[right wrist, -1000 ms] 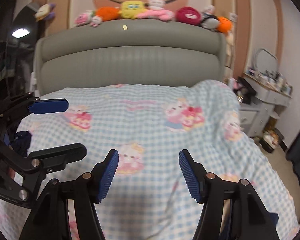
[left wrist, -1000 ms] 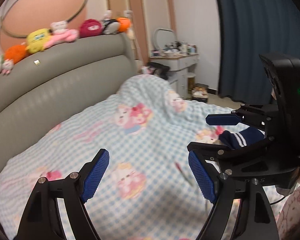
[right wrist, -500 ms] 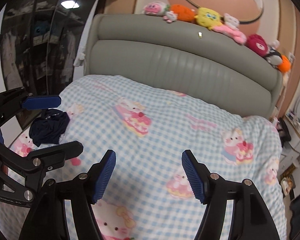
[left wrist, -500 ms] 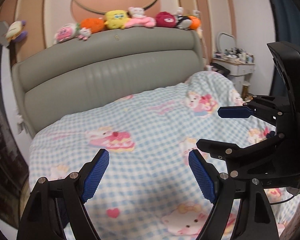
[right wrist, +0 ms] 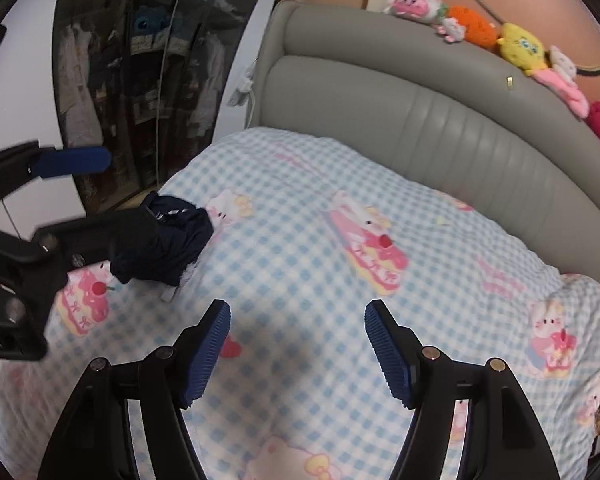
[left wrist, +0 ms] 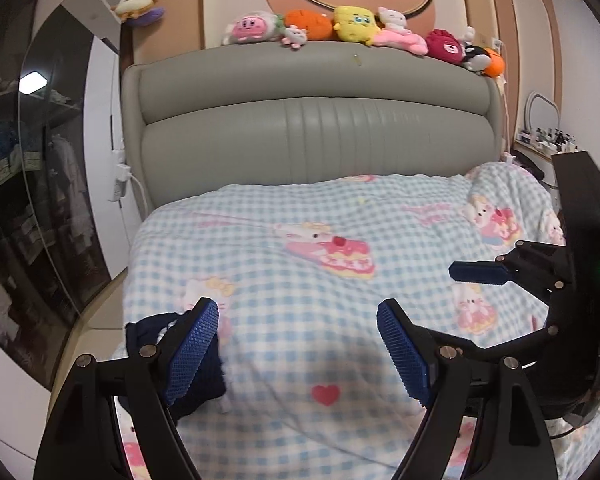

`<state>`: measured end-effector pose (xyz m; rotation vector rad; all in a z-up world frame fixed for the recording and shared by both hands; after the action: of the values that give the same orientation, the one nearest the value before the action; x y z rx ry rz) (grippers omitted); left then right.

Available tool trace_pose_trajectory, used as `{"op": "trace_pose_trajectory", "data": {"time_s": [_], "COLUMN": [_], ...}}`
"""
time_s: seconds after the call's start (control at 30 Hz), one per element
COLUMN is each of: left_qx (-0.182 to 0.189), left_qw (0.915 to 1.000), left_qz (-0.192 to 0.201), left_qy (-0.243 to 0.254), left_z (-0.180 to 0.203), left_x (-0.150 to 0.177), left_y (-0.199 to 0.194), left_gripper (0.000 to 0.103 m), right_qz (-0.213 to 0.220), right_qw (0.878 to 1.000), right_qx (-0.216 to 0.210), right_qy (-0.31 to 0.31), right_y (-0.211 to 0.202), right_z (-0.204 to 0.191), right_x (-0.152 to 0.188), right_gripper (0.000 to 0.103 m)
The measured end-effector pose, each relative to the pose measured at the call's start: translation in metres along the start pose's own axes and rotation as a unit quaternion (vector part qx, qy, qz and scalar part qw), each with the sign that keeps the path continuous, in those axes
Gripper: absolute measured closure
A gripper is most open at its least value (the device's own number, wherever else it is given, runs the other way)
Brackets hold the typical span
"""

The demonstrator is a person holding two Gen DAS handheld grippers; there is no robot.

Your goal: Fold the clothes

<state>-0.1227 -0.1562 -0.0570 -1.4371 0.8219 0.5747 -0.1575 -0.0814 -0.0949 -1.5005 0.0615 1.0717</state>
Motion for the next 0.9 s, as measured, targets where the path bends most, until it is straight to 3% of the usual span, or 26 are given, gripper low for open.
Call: {"op": "trace_pose_trajectory", "data": {"time_s": [0.13, 0.33, 0.67, 0.83, 0.9], "left_qx": [-0.048, -0.087, -0.07, -0.029, -0.046], "left_qw": [0.9986, 0.9936, 0.9784, 0.9747, 0.9761], "left_qz": [0.004, -0.008, -0.043, -0.076, -0.091], "left_qy": [-0.021, -0.071, -0.19, -0.208, -0.192], "left_z": [-0.042, -0.102, -0.211, -0.216, -0.216], "left_x": [0.01, 0.033, 0.096, 0.13, 0.138], "left_y": [0.006, 0.021, 0.096, 0.138, 0.163], "left_gripper": [0.021, 0.021, 0.022, 0.028, 0.027], "right_qz": [-0.012, -0.03, -0.059, -0.086, -0.089], "right_qw": [1.0, 0.999, 0.994, 0.991, 0.992], "right_qx": [-0.014, -0.025, -0.084, -0.102, -0.094], "right_qy": [0.002, -0.011, 0.028, 0.009, -0.01], "right_y": [0.026, 0.063, 0.156, 0.207, 0.224], "right_z": [-0.015, -0.048, -0.112, -0.151, -0.165], "right_x": [-0.011, -0.021, -0.056, -0.056, -0.055], "right_gripper": [0.033, 0.033, 0.033, 0.033, 0.033]}}
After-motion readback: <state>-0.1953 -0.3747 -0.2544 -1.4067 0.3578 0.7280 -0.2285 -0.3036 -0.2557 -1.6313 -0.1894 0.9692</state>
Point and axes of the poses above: each gripper's, at about its wrist camera, not at the fingertips, and y roughly the way its jaws point, z to its right, x to its underside, the point moved 8 cm from there along y, roughly the way its jaws point, and after that the axes turned 5 degrees about -z, right-handed, at the moved point
